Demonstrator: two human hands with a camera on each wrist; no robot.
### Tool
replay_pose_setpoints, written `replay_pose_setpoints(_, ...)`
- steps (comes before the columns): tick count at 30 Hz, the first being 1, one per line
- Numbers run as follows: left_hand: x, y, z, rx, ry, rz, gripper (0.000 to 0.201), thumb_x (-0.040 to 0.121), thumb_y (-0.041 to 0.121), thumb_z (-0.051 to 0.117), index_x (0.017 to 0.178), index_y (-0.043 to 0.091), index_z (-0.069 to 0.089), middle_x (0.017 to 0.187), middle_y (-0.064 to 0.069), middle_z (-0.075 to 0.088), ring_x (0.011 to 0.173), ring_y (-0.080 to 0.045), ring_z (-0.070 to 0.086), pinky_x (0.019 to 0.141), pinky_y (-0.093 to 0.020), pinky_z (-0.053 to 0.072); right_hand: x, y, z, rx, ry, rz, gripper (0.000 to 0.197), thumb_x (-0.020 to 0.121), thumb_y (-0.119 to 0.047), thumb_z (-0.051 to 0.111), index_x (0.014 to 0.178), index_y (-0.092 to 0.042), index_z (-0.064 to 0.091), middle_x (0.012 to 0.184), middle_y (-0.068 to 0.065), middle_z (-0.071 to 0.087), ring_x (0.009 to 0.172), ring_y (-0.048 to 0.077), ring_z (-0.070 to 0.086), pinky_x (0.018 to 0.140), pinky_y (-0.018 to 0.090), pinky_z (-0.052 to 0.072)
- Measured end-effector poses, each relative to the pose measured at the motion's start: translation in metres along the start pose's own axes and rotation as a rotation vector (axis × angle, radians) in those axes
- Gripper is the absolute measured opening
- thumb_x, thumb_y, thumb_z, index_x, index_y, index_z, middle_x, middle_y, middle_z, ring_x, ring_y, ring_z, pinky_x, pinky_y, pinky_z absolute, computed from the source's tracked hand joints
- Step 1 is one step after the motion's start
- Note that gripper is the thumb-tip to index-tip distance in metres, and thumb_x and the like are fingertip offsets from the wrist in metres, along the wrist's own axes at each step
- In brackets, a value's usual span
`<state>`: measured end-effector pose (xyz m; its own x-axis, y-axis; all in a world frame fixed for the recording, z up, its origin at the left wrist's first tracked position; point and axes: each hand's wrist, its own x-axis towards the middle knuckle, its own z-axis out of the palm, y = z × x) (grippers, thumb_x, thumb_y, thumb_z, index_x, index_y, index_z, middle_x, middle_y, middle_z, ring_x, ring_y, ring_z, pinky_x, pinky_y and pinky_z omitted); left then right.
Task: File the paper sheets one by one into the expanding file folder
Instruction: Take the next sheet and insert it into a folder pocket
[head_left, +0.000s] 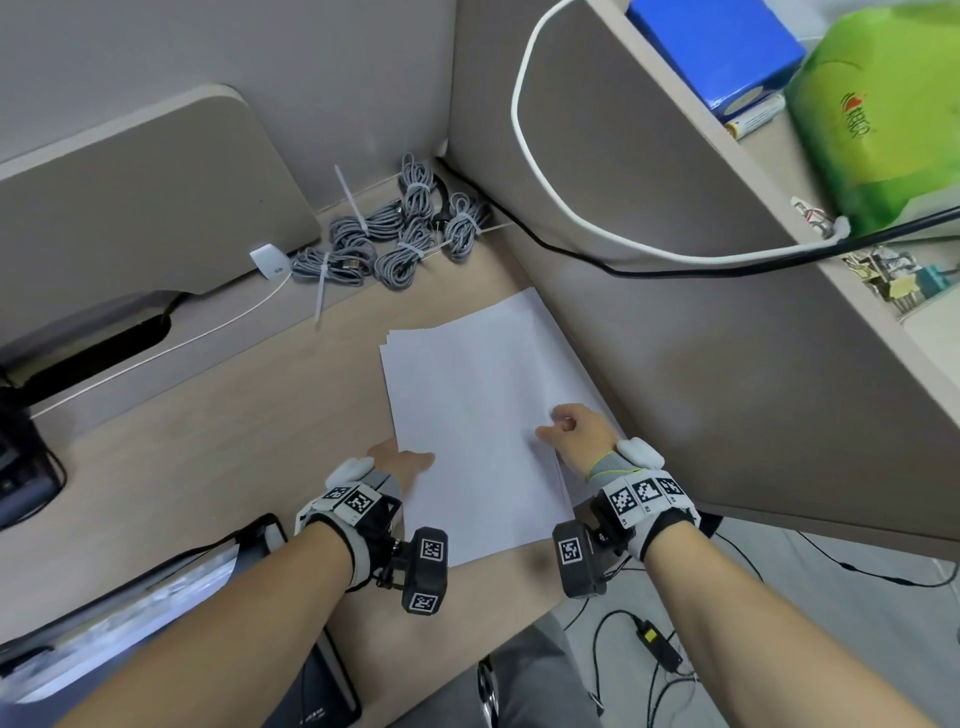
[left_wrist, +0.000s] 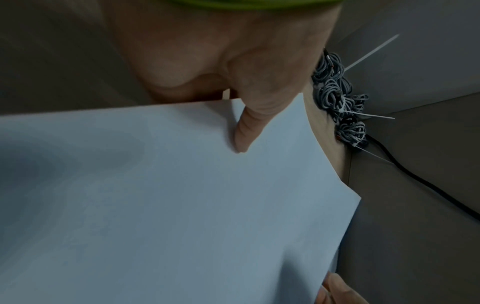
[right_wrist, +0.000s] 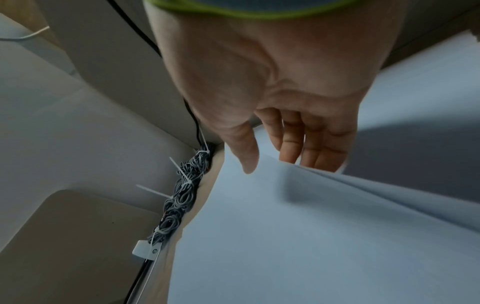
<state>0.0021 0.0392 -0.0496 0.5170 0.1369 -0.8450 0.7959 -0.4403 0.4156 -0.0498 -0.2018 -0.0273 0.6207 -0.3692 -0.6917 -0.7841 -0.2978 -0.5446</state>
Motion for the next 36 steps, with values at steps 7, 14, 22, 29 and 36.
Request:
replay_pose_setpoints(7, -0.014, 0.007, -0.004, -0.006, -0.005, 0.055, 0.039, 0.079, -0.001, 0.07, 0.117, 0.002, 0.061, 0.103, -0.014, 0.065, 0.092, -0.023, 0.059, 0.092, -0.039, 0.05, -0.011, -0.01, 0.007, -0.144, -0.091, -0.079, 0.028, 0.071, -0.004, 0.063, 0.06, -0.011, 0.038, 0.062, 0.003, 0.035, 0.063, 0.019, 0.032, 0.056, 0.027, 0.024)
replay_pose_setpoints(14, -0.034, 0.027, -0.029, -0.097, 0.143, 0.095, 0.021, 0.057, -0.007, 0.063, 0.077, -0.003, 0.057, 0.078, -0.015, 0.059, 0.082, -0.03, 0.058, 0.067, -0.034, 0.047, -0.037, -0.042, -0.01, -0.073, -0.083, -0.214, 0.016, 0.076, 0.002, 0.056, 0.071, -0.013, 0.052, 0.058, -0.003, 0.041, 0.053, 0.013, 0.033, 0.04, 0.015, 0.027)
replay_pose_setpoints(22, -0.089, 0.067, -0.063, -0.076, 0.211, 0.31, 0.031, 0.082, -0.006, 0.057, 0.064, 0.016, 0.046, 0.068, 0.002, 0.048, 0.084, -0.023, 0.051, 0.075, -0.027, 0.039, -0.069, -0.08, -0.028, 0.027, -0.017, -0.417, 0.017, 0.064, -0.012, 0.054, 0.066, 0.004, 0.048, 0.062, 0.008, 0.041, 0.062, 0.014, 0.033, 0.054, 0.029, 0.027)
replay_pose_setpoints(29, -0.099, 0.05, -0.053, -0.1, 0.2, 0.45, 0.03, 0.071, -0.013, 0.055, 0.099, -0.004, 0.061, 0.084, -0.015, 0.061, 0.077, -0.023, 0.057, 0.066, -0.027, 0.043, -0.074, -0.057, -0.031, 0.065, -0.05, -0.441, 0.022, 0.069, -0.009, 0.063, 0.089, 0.0, 0.063, 0.079, 0.014, 0.066, 0.07, 0.018, 0.054, 0.068, 0.042, 0.049)
replay_pose_setpoints(36, -0.086, 0.038, -0.039, -0.057, 0.207, 0.401, 0.015, 0.076, -0.01, 0.057, 0.09, -0.004, 0.061, 0.085, -0.017, 0.062, 0.077, -0.025, 0.058, 0.065, -0.028, 0.043, -0.068, -0.053, -0.03, 0.022, -0.094, -0.437, 0.028, 0.079, 0.0, 0.063, 0.104, -0.013, 0.067, 0.101, 0.006, 0.072, 0.094, 0.027, 0.068, 0.086, 0.044, 0.054)
